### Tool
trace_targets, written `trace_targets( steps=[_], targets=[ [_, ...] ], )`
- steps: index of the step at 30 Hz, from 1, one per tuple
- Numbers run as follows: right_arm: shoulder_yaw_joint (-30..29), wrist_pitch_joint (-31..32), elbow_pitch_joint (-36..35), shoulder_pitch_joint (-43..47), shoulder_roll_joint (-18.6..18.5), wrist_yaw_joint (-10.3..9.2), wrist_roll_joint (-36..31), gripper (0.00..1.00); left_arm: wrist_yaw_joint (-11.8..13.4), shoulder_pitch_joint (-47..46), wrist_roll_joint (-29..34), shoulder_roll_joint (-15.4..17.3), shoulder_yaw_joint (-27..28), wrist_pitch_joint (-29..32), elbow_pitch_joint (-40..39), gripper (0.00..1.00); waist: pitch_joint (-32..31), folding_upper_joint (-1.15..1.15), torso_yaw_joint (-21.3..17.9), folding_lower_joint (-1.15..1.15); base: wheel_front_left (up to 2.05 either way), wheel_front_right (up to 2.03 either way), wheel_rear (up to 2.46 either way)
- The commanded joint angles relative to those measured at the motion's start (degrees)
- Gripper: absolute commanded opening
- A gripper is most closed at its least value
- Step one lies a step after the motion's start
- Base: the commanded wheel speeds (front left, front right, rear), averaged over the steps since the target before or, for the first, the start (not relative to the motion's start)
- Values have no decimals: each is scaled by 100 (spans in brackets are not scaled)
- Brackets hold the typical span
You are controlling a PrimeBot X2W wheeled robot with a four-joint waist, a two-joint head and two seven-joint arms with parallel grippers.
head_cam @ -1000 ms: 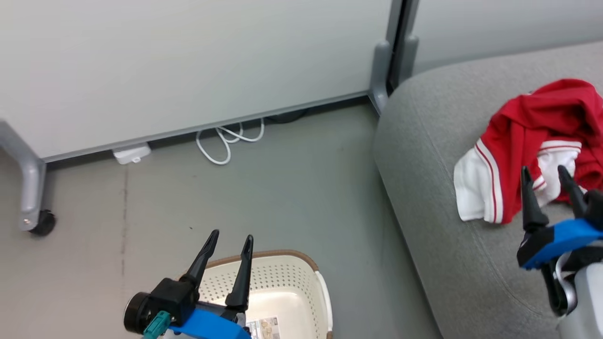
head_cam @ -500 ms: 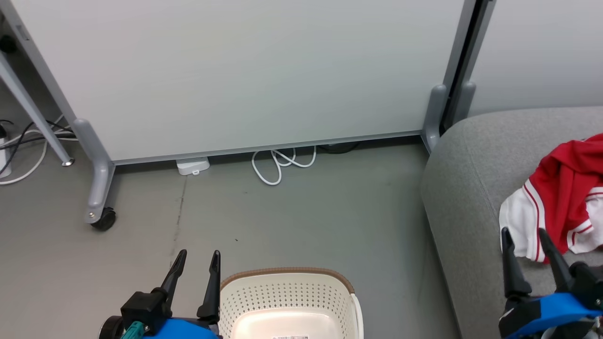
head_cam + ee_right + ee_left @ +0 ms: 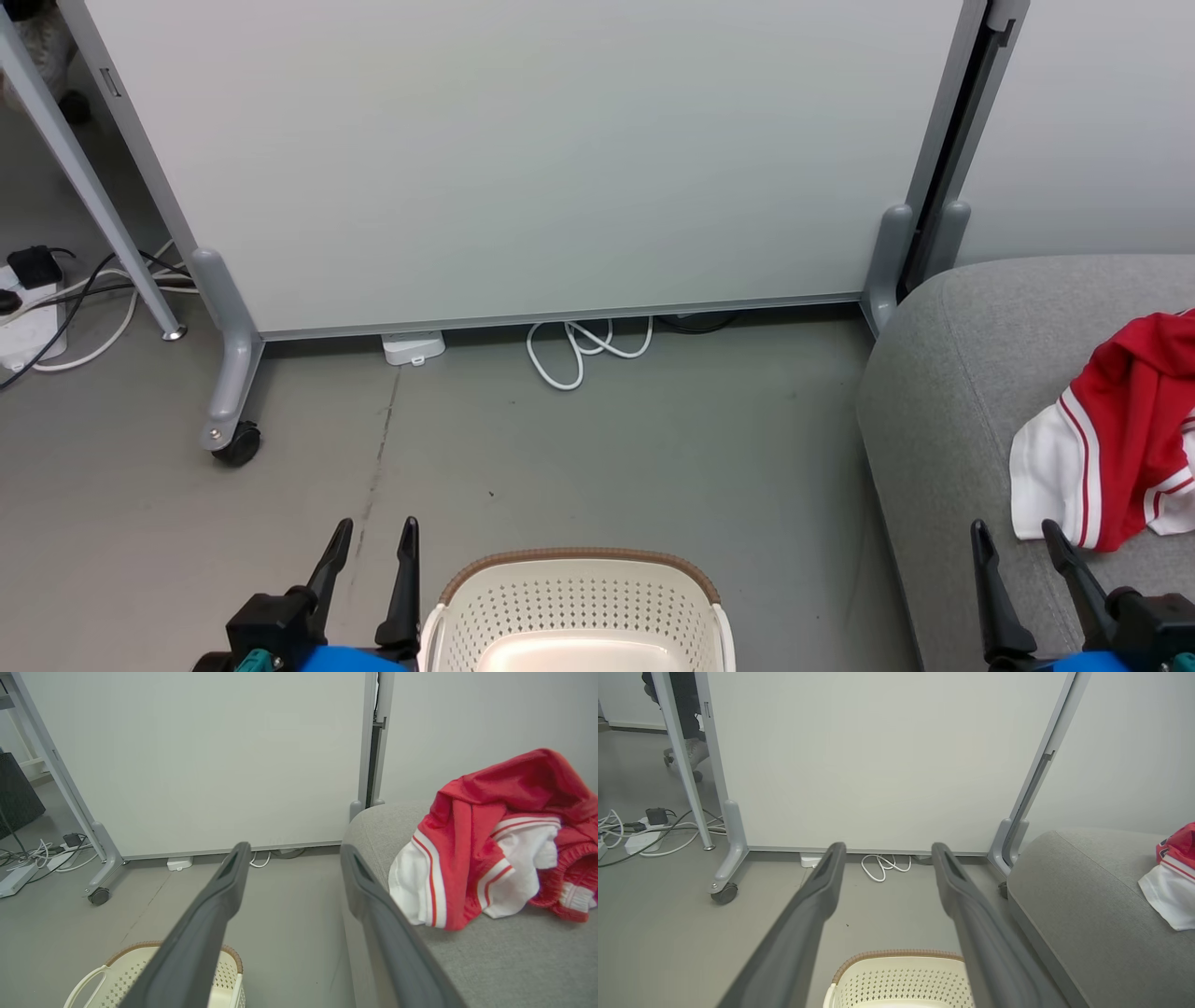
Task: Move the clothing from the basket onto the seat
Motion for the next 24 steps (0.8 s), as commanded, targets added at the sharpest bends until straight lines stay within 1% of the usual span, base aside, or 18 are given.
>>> trace_targets(
  steps=[1,24],
  targets=[
    [5,-26,-12,108,16,3,25,100,-45,59,2,-19,42,-25,30,100,-13,0,7,0,0,0,0],
    [240,-54,103,174,16,3,145,100,-87,26,102,-129,209,-25,178,100,-21,0,24,0,0,0,0]
  ],
)
